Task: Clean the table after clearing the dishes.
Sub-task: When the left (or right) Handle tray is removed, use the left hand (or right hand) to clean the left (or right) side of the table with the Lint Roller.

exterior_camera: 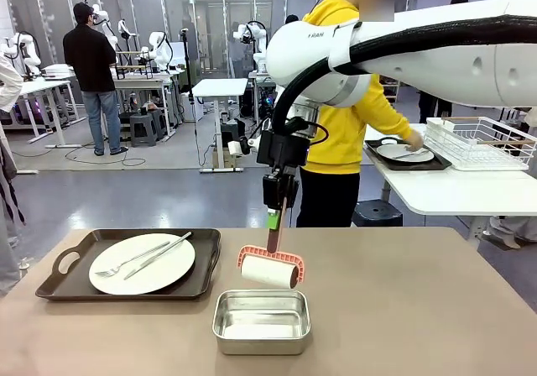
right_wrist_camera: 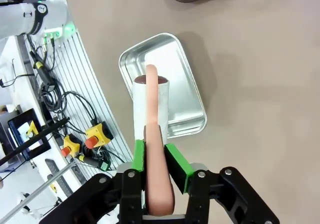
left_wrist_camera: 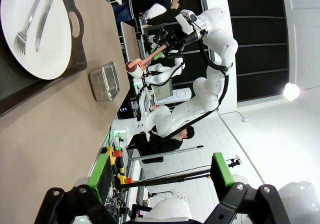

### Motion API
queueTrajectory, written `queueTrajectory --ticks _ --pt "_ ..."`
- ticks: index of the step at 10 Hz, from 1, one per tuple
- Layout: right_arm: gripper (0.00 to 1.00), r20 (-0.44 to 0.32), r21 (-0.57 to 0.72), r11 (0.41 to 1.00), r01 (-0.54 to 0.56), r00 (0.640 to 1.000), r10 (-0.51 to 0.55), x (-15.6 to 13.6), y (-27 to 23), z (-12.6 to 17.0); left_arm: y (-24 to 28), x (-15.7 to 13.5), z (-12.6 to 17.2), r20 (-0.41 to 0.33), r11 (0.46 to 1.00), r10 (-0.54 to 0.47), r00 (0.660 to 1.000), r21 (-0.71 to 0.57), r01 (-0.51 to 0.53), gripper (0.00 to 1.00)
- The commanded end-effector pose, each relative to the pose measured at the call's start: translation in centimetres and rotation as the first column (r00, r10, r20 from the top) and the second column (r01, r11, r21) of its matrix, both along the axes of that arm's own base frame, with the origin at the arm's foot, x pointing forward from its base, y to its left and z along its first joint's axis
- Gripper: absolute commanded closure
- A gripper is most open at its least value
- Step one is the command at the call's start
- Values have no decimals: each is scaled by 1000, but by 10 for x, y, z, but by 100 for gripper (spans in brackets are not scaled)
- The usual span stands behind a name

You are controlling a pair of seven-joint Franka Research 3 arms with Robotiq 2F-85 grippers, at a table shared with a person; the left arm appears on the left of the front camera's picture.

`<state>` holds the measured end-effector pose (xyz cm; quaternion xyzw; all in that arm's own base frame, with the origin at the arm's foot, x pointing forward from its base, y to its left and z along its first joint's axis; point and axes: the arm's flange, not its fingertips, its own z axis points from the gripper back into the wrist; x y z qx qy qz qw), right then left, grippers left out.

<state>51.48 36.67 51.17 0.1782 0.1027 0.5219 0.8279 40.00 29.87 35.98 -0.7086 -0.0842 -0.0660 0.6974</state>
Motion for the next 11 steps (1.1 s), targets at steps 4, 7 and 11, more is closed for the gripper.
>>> queueTrajectory --ticks 4,7,11 --pt "100 -13 -6 1000 -15 1000 15 4 5 -2 1 -2 1 -3 1000 6 1000 4 -6 0" --pt "77 -68 116 982 150 987 -143 13 -34 -6 1 -2 1 -3 1000 6 1000 4 -6 0" --pt "77 -194 305 840 449 893 -407 19 -147 -38 1 -2 1 -3 1000 6 1000 4 -6 0"
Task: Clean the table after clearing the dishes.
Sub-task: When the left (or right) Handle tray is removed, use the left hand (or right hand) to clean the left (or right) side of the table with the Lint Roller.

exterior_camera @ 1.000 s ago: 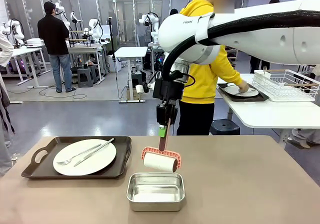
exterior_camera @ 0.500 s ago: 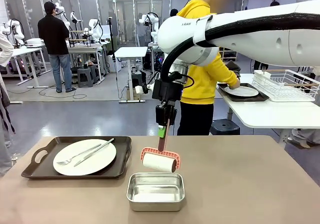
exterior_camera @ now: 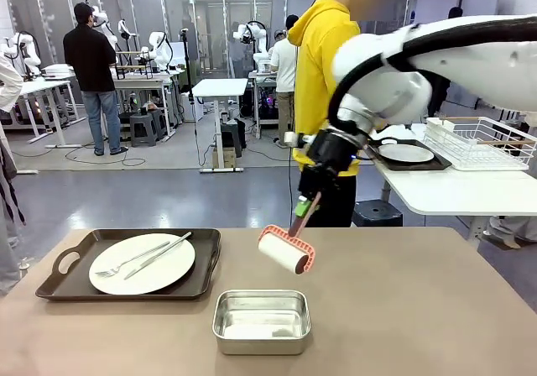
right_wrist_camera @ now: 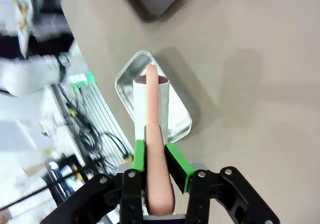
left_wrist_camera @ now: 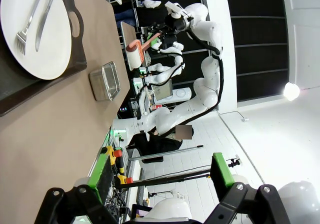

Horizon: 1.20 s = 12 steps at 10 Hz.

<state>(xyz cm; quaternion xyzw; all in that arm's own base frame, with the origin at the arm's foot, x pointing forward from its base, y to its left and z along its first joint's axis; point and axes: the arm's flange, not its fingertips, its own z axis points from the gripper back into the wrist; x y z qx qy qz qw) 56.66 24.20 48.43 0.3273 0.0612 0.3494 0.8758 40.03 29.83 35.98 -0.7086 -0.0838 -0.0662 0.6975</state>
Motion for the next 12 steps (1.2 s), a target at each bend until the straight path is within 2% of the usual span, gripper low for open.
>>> queueTrajectory --ticks 1,3,4,5,6,7,9,10,11,12 --pt "77 -14 182 967 180 983 -180 -33 -55 -22 1 -3 1 -3 1000 6 1000 4 -6 0" --pt "77 -100 303 868 395 918 -383 -26 -121 -53 1 -3 1 -3 1000 6 1000 4 -6 0" --pt "77 -122 323 836 445 895 -429 -22 -140 -66 1 -3 1 -3 1000 6 1000 4 -6 0" --pt "77 -95 294 796 529 845 -526 -20 -153 -77 1 -3 1 -3 1000 6 1000 4 -6 0" --pt "77 -155 345 743 573 816 -557 -18 -162 -89 1 -3 1 -3 1000 6 1000 4 -6 0" --pt "77 -153 324 723 610 788 -597 -18 -167 -100 1 -3 1 -3 1000 6 1000 4 -6 0" --pt "77 -186 318 703 636 769 -612 -16 -166 -115 1 -3 1 -3 1000 6 1000 4 -6 0" --pt "77 -191 313 738 598 801 -568 -15 -157 -108 1 -3 1 -3 1000 6 1000 4 -6 0" --pt "77 -188 296 716 633 773 -606 -14 -178 -111 1 -3 1 -3 1000 6 1000 4 -6 0" --pt "77 -188 296 716 633 773 -606 -14 -178 -111 1 -3 1 -3 1000 6 1000 4 -6 0"
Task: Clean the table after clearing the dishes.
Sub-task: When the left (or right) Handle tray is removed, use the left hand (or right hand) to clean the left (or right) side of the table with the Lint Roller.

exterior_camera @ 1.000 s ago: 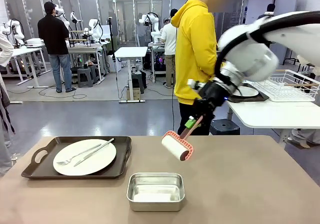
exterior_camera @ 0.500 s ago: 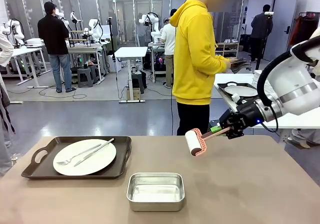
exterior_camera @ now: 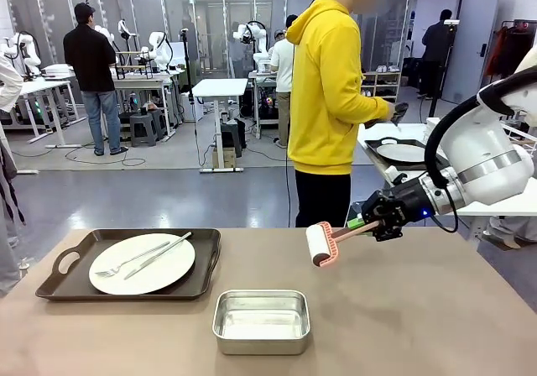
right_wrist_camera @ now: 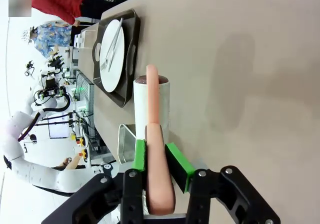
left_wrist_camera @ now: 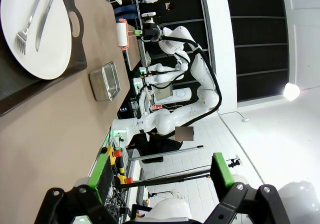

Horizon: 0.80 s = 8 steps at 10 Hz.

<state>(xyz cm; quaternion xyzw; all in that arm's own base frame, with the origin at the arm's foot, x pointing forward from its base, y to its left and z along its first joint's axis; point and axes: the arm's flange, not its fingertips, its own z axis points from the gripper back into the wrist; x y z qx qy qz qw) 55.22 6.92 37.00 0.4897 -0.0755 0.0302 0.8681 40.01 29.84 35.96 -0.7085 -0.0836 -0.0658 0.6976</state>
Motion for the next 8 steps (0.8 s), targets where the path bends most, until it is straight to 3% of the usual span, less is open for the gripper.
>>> queueTrajectory --ticks 1,4,8 --pt "77 6 -1 1000 8 1000 -8 0 -5 3 1 -2 1 -2 1000 6 1000 4 -6 0" --pt "77 1 -1 1000 13 1000 -13 1 -7 0 1 -2 1 -2 1000 6 1000 4 -6 0" --pt "77 -62 -105 991 85 994 -92 8 15 -8 1 -2 1 -2 1000 6 1000 4 -6 0"
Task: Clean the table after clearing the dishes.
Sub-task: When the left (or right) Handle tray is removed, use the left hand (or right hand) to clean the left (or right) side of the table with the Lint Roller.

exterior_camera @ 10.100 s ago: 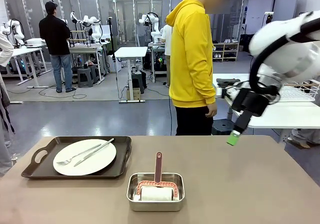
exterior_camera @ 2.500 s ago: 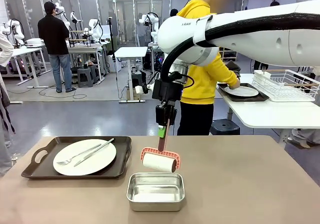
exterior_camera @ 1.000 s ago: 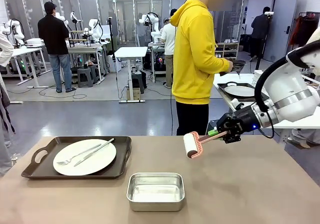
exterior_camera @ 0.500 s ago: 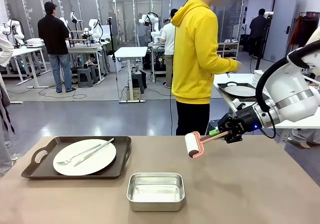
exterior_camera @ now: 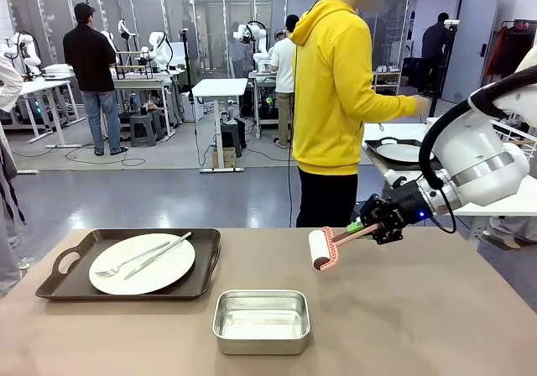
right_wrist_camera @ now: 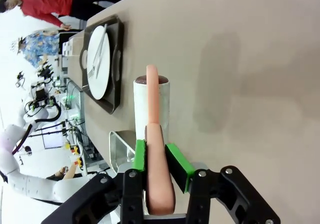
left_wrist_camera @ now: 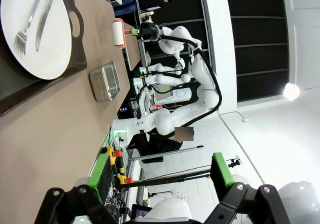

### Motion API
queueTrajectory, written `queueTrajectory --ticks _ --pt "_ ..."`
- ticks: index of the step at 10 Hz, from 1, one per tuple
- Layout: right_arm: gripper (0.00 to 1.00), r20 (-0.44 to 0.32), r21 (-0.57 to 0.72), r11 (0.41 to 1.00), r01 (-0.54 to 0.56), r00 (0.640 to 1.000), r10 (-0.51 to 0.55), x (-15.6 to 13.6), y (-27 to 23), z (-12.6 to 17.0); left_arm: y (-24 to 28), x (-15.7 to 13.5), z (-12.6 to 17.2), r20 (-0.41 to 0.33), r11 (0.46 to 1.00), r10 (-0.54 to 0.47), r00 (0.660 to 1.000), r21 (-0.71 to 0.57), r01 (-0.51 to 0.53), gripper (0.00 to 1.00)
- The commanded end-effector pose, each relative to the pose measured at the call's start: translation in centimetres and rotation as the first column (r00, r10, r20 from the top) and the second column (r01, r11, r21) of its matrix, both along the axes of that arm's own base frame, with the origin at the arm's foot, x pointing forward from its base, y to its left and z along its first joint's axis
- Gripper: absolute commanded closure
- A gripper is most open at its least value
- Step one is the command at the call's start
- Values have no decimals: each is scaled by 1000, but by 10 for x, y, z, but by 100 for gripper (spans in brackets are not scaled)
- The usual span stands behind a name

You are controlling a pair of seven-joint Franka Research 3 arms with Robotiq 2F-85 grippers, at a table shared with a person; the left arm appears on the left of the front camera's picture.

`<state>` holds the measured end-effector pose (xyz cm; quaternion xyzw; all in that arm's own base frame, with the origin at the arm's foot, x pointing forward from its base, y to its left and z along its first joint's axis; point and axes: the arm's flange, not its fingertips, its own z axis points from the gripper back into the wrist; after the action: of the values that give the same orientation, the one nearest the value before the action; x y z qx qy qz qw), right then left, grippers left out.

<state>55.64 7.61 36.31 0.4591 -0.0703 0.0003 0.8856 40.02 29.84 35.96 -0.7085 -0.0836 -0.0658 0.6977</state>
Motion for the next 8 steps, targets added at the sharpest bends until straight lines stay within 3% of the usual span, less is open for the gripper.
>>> queueTrajectory --ticks 1,4,8 --pt "77 -38 -49 997 60 997 -62 7 9 -8 1 -3 1 -2 1000 6 1000 4 -6 0" --pt "77 2 -90 993 74 997 -74 5 17 -25 1 -3 1 -2 1000 6 1000 4 -6 0" --pt "77 -65 -125 991 55 996 -64 5 22 -48 1 -3 1 -2 1000 6 1000 4 -6 0"
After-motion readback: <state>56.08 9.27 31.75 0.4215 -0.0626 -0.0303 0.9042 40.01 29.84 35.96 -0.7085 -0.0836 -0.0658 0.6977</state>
